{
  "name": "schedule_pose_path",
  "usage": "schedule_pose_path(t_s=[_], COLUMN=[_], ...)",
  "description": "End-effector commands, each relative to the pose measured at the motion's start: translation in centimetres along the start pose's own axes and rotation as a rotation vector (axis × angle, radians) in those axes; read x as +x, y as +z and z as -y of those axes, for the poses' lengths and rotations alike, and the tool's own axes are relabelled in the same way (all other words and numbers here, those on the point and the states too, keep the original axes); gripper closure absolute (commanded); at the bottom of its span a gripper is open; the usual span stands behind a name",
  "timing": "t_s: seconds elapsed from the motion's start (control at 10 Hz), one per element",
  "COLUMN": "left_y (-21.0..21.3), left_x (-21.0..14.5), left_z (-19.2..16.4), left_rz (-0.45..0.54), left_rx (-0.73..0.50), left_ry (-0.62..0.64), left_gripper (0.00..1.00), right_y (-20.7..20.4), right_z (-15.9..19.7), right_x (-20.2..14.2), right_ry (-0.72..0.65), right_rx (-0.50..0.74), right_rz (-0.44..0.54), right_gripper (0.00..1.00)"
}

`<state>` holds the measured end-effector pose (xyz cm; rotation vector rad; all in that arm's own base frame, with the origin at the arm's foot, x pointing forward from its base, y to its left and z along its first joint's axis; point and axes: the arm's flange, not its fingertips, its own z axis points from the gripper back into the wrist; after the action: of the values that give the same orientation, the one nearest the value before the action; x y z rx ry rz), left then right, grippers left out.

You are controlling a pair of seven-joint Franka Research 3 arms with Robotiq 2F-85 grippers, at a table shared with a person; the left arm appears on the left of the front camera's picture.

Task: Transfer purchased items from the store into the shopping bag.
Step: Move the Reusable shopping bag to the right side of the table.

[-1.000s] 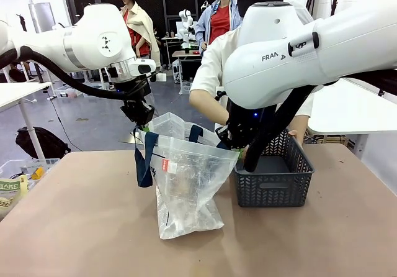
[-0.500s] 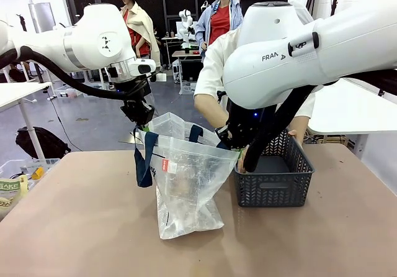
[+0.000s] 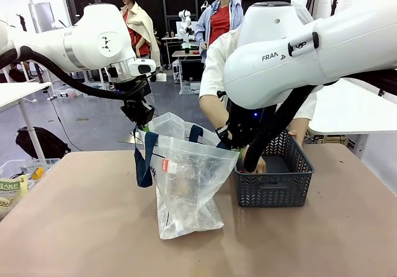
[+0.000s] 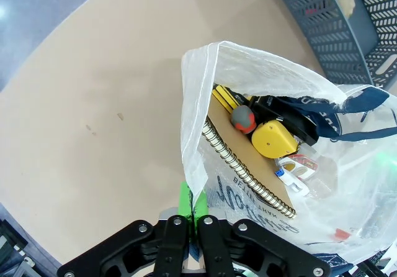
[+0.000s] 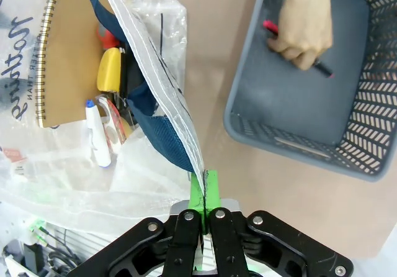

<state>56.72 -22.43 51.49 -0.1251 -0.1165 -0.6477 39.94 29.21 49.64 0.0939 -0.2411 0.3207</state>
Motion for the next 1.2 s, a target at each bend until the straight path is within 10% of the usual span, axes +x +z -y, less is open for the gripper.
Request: schedule_pose_path(t_s=[0.0, 1.1], left_y=[0.1, 0.1], left_x=[-0.33, -0.33], left_z=[0.02, 0.02], left_rz=[0.004, 0.004], left_rx=[0.005, 0.005], left_ry=[0.012, 0.012], left_gripper=[1.0, 1.0], right_y=[0.04, 0.04], right_z=[0.09, 0.09], right_x=[-0.1, -0.1], right_ry=[-0.005, -0.005], right_rx=[0.002, 0.002], right_rz=[0.004, 0.004], right_gripper=[1.0, 1.0])
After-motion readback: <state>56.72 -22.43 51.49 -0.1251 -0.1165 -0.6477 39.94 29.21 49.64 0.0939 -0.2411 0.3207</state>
